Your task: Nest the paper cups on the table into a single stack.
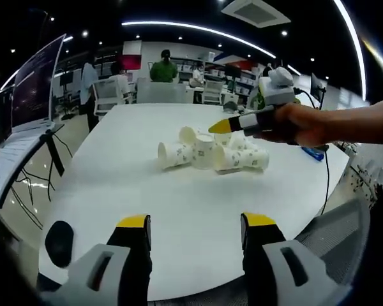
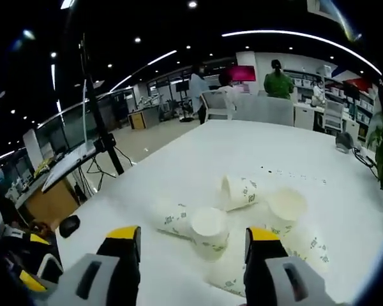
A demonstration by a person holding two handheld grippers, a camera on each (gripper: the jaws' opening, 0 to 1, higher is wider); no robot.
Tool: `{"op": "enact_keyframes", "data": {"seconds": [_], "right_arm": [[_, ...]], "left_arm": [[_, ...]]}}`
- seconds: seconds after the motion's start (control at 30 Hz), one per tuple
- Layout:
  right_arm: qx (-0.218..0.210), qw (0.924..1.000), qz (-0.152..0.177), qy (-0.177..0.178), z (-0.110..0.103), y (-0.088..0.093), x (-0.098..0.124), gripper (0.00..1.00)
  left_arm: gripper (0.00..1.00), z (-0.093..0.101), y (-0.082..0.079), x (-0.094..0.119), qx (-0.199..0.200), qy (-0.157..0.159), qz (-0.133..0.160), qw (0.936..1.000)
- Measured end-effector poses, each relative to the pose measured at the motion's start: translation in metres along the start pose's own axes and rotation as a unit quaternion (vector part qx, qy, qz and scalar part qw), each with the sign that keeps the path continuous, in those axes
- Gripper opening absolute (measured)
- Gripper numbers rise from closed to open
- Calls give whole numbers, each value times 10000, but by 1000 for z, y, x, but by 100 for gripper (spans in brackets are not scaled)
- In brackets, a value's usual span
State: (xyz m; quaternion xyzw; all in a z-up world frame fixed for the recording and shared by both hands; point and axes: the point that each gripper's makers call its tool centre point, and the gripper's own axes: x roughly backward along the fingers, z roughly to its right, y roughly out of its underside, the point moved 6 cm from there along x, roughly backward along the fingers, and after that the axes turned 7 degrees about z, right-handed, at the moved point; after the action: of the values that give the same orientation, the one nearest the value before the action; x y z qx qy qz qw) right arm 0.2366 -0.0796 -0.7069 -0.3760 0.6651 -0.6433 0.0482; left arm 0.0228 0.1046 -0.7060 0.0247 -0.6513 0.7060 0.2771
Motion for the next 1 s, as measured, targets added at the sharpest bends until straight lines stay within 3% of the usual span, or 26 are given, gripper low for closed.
{"op": "enact_keyframes", "data": {"seconds": [0.2,0.5,0.77,0.87,1.0], "right_arm": [[-121,9999,-55,14,1,6,-22,63],[342,9977,-587,21,14,21,-52,59],[596,9958,-692,13,22,21,-58,48],[705,9946,-765,-17,23,23,-60,35],[753,9943,-760,-21,20,22,-58,35]], "left_arm": [[55,-1,1,0,9,-33,-22,10000],[55,5,0,4,-37,-36,-93,9999],[53,5,-3,6,16,-104,-84,9999],[53,4,-3,5,36,-111,-73,9999],[53,4,-3,5,30,-93,-73,9999]]}}
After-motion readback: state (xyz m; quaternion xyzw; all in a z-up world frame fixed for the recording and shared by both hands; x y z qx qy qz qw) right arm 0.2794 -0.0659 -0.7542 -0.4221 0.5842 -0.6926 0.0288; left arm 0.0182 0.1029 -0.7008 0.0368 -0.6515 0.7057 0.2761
